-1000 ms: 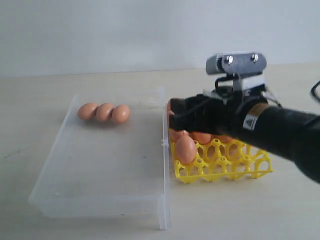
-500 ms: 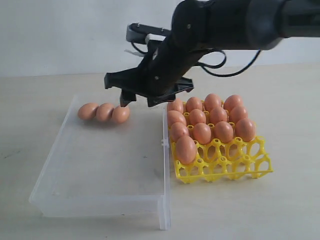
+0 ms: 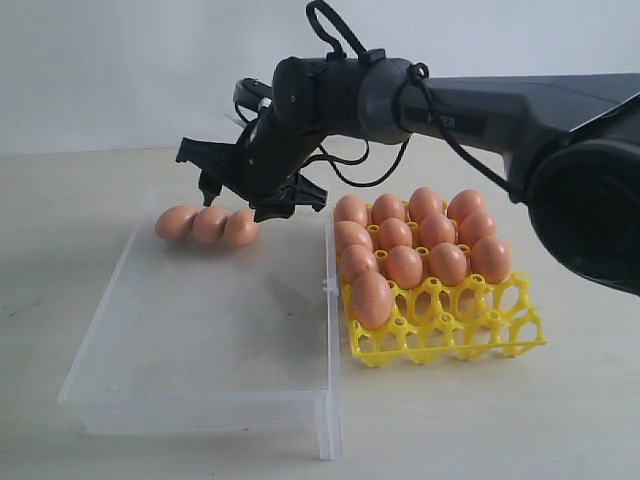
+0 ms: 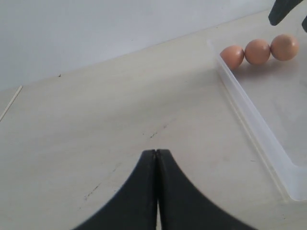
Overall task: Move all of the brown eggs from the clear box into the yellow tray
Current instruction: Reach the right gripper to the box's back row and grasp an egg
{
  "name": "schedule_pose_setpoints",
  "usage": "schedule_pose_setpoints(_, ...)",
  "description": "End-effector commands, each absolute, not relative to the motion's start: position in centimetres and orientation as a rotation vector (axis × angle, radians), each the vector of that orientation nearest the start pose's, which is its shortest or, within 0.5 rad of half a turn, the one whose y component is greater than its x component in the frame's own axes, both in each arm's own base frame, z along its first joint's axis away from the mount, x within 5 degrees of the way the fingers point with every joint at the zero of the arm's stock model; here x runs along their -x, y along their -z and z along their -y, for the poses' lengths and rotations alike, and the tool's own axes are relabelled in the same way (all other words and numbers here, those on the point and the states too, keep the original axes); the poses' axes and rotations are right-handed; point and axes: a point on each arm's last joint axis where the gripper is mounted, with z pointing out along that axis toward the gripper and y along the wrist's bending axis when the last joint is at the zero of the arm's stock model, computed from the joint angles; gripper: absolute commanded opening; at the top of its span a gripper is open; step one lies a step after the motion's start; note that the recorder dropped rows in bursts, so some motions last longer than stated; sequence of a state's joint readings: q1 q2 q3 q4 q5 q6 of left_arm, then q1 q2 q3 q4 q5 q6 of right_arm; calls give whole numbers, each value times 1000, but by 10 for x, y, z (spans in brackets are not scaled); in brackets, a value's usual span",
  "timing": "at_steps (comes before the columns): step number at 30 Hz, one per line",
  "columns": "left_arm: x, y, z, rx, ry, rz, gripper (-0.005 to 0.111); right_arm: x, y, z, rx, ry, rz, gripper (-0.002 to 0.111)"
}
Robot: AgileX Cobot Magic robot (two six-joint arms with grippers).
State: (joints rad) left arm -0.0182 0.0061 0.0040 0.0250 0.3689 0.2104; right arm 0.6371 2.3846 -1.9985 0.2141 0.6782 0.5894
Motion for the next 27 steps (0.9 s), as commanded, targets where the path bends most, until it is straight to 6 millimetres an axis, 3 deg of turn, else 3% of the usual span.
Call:
schedule_pose_setpoints(1,-53,-181,0,-223,-154,-1834,0,-431,-155,-315,-152,-566,-2674,62)
schedule_pose_setpoints(17,-53,-181,0,-223,-154,-1834,0,-437,-120,-319,-107,-576,-2684,62)
schedule_pose_setpoints(27,-53,-181,0,-223,-154,-1834,0,-441,-119,-324,-91,-603,-2688,56)
